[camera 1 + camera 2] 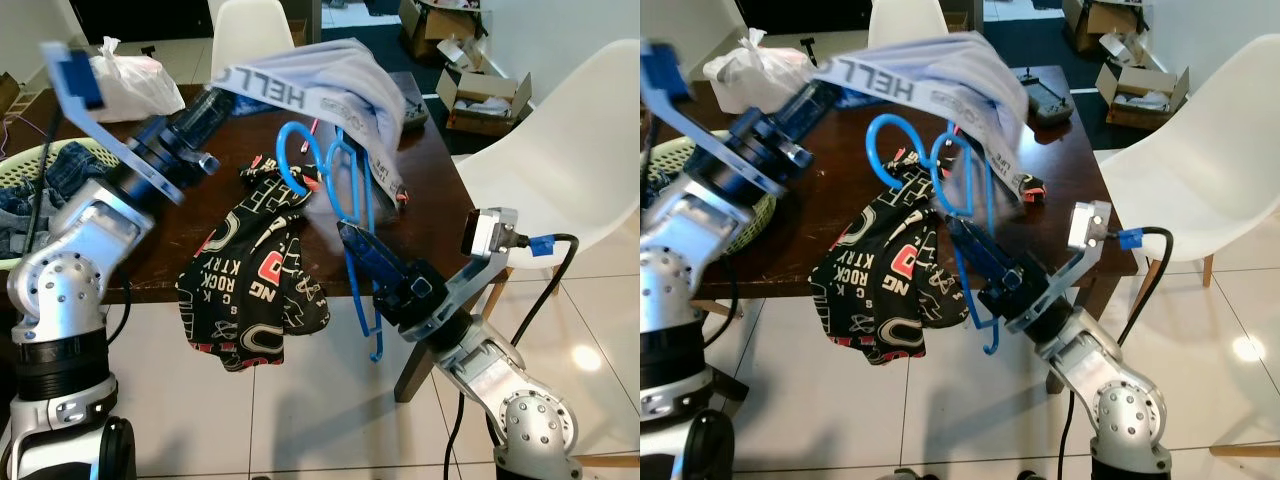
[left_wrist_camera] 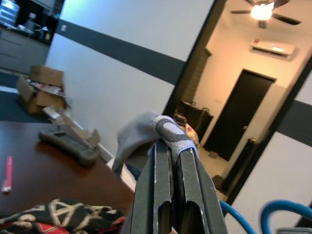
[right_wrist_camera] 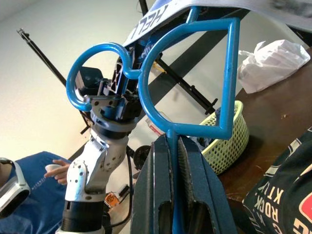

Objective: Hang hanger

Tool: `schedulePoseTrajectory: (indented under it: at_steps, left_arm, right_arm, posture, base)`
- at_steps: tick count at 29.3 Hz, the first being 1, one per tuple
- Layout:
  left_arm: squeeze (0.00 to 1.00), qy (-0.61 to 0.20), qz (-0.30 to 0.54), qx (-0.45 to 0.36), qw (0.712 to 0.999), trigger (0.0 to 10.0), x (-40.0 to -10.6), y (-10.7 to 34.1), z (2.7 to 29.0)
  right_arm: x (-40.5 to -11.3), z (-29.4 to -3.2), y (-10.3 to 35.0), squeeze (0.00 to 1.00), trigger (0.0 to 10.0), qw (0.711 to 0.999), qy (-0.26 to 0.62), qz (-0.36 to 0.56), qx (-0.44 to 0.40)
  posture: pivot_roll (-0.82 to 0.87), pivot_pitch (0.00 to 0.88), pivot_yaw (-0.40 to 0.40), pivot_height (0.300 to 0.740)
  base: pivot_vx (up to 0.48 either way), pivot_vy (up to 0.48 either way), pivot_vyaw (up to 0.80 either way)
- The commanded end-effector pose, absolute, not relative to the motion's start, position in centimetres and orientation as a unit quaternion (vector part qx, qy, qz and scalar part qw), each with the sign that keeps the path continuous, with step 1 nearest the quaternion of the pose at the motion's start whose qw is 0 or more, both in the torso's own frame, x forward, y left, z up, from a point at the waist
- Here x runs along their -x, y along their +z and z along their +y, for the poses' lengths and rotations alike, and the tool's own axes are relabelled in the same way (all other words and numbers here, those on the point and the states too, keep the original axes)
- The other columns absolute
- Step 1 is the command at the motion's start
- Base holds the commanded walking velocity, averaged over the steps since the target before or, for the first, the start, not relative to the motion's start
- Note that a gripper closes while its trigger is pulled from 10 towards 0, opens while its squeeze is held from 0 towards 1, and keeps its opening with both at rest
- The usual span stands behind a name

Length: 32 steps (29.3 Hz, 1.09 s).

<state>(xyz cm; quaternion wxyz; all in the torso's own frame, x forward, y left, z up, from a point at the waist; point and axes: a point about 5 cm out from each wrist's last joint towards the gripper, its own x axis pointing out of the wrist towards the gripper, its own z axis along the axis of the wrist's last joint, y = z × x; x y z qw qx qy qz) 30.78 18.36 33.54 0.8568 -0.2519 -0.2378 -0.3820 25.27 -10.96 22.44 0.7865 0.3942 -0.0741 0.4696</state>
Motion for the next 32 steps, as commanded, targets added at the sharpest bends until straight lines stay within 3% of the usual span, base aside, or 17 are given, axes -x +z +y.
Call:
schedulePoseTrajectory:
  at_steps: [1, 5, 17, 25, 27, 32]
  left_arm:
    - [0.00, -0.357, -0.268, 0.248, 0.860, 10.0, -30.5, 34.7, 20.1]
    - [0.00, -0.343, -0.283, 0.252, 0.859, 10.0, -30.5, 35.4, 20.7]
    - [0.00, -0.365, -0.273, 0.233, 0.859, 10.0, -31.3, 35.4, 18.7]
    - [0.00, -0.385, -0.263, 0.237, 0.852, 10.0, -31.8, 35.4, 17.5]
    - [0.00, -0.424, -0.232, 0.259, 0.837, 10.0, -31.9, 34.0, 14.6]
    - [0.00, -0.438, -0.217, 0.276, 0.827, 10.0, -31.7, 33.2, 13.4]
  right_arm:
    - [-25.1, -11.2, 22.3, 0.00, 0.0, 0.785, 0.470, -0.075, -0.397]
    - [-25.0, -11.2, 22.2, 0.00, 0.0, 0.786, 0.473, -0.069, -0.392]
    - [-24.1, -8.9, 22.1, 0.00, 0.0, 0.795, 0.522, -0.038, -0.307]
    - [-24.1, -8.5, 22.5, 0.00, 0.0, 0.795, 0.530, -0.044, -0.291]
    - [-24.6, -8.5, 23.2, 0.00, 0.0, 0.797, 0.520, -0.063, -0.301]
    - [-24.7, -8.5, 23.2, 0.00, 0.0, 0.799, 0.515, -0.067, -0.303]
  posture:
    - [0.08, 0.172, 0.065, 0.740]
    - [0.08, 0.172, 0.065, 0.740]
    - [0.07, 0.155, 0.076, 0.740]
    - [0.07, 0.151, 0.078, 0.740]
    - [0.07, 0.145, 0.083, 0.740]
    - [0.07, 0.144, 0.085, 0.740]
  base:
    - [0.000, 0.000, 0.00]
    - [0.000, 0.000, 0.00]
    - [0.000, 0.000, 0.00]
    - [0.000, 0.000, 0.00]
    - [0.000, 0.000, 0.00]
    - [0.000, 0.000, 0.00]
